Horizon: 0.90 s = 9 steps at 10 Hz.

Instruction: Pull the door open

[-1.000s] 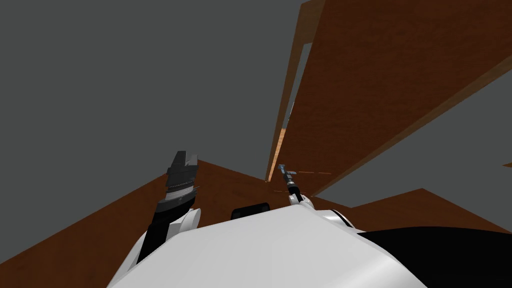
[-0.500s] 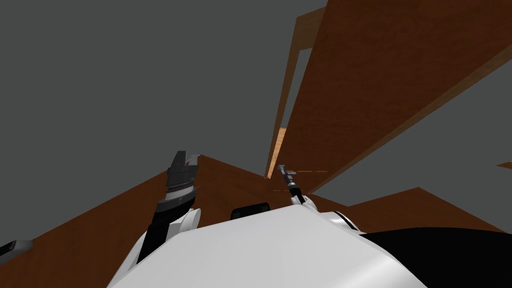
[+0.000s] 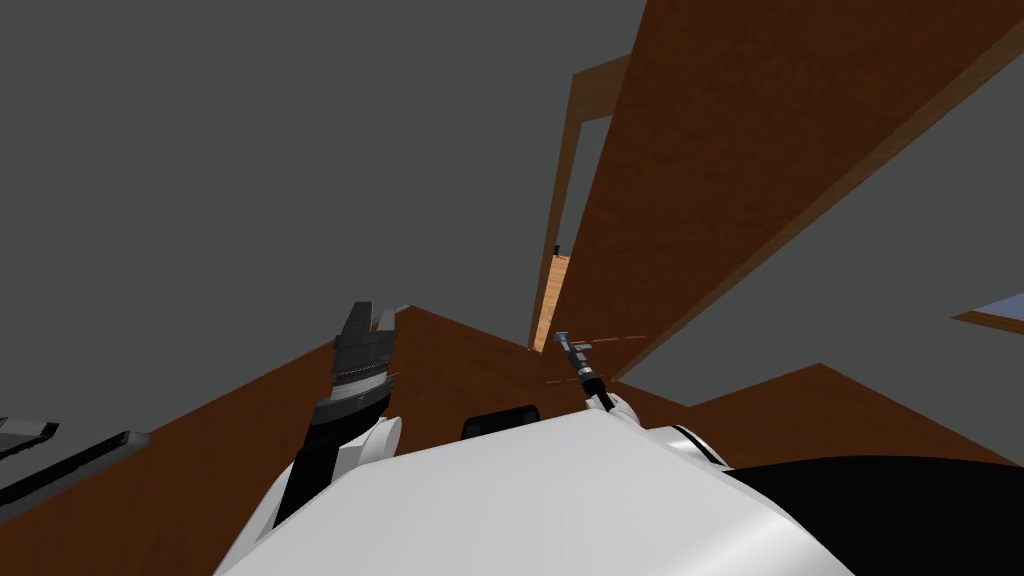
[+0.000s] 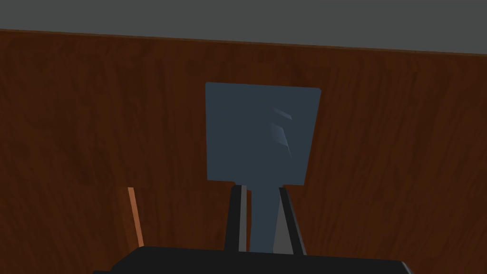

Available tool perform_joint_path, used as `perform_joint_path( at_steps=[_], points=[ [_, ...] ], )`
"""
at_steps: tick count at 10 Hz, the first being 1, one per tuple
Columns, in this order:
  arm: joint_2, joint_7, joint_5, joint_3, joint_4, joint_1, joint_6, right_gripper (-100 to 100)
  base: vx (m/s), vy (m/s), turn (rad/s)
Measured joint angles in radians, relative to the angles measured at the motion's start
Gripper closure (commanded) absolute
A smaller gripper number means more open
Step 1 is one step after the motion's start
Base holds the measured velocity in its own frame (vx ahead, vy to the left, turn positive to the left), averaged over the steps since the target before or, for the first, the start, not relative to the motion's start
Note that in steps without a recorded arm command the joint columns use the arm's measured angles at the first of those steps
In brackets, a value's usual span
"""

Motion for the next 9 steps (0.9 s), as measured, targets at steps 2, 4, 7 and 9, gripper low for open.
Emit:
perform_joint_path(
  at_steps=[2, 4, 7, 9],
  points=[
    [-0.018, -0.02, 0.011, 0.011, -0.01, 0.024, -0.027, 100, -0.224, -0.079, 0.132],
    [-0.029, -0.037, 0.022, 0.024, 0.008, 0.03, -0.061, 100, -0.191, -0.069, 0.107],
    [-0.048, -0.065, 0.039, 0.041, 0.008, 0.062, -0.103, 100, -0.16, -0.062, 0.092],
    [-0.064, -0.084, 0.049, 0.053, 0.024, 0.069, -0.142, 100, -0.135, -0.053, 0.071]
  ],
)
